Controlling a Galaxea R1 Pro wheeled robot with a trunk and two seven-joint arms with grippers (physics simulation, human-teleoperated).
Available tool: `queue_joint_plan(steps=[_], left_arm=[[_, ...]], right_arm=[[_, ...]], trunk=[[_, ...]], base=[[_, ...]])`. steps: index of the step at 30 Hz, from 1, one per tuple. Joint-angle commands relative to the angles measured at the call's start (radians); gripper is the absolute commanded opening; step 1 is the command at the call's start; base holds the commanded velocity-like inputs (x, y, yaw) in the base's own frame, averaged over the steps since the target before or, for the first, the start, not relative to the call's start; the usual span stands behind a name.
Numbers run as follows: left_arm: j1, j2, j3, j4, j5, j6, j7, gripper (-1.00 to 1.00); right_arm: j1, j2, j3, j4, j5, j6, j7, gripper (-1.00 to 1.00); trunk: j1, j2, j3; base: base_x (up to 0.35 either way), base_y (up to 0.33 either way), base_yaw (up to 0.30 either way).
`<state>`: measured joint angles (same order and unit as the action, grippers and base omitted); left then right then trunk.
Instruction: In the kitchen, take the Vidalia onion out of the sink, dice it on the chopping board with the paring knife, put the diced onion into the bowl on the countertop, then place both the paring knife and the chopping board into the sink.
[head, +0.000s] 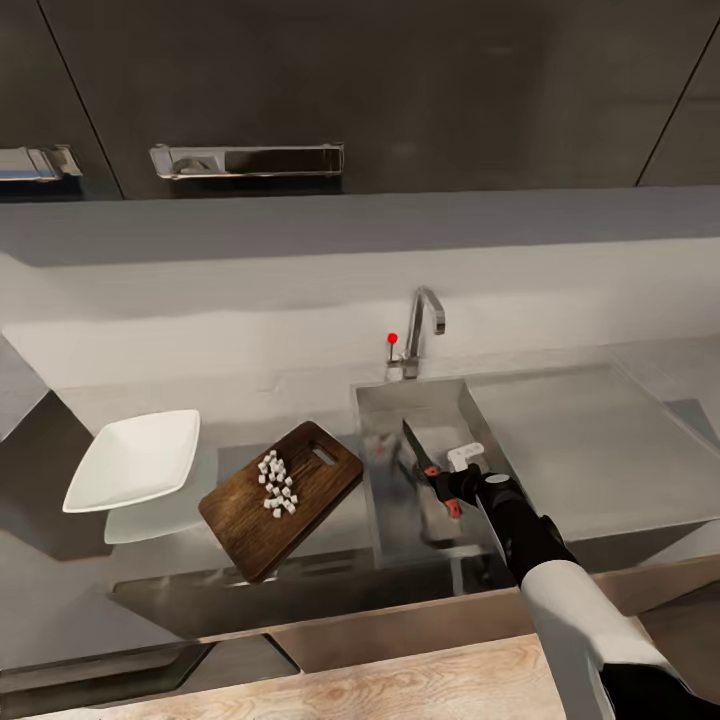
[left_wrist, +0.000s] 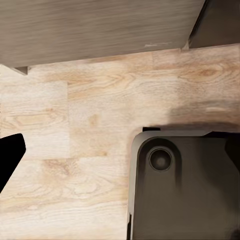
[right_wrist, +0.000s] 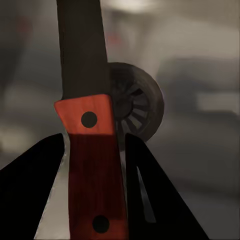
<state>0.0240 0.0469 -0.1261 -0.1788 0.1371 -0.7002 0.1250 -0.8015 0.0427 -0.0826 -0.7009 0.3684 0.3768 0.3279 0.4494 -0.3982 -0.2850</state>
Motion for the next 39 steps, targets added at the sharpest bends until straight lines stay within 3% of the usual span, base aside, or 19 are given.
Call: queue_joint_plan(steps=[1,26,39], left_arm=[[0.001,0.001,-0.009,-0.002,0.009,-0.001,0.004,1.0],[0.001,0.001,-0.009,-0.002,0.009,-0.001,0.004,1.0],[0.001,0.001,-0.009,-0.002,0.009,-0.001,0.004,1.0]], right_arm=[[-0.001,0.002,-0.007,-0.002,0.01,0.004,0.01,-1.0],[-0.001,0.001,-0.006,-0.002,0.009,-0.001,0.011,-1.0],[-0.001,0.001,-0.006,-0.002,0.007,-0.001,0.013,-1.0]], trunk=[[0.001,-0.002,-0.003],[0.001,-0.002,-0.043],[0.001,-0.002,-0.045]], base=[[0.033,0.065,0.0],[0.002,0.004,0.0],[0.0,0.0,0.0]])
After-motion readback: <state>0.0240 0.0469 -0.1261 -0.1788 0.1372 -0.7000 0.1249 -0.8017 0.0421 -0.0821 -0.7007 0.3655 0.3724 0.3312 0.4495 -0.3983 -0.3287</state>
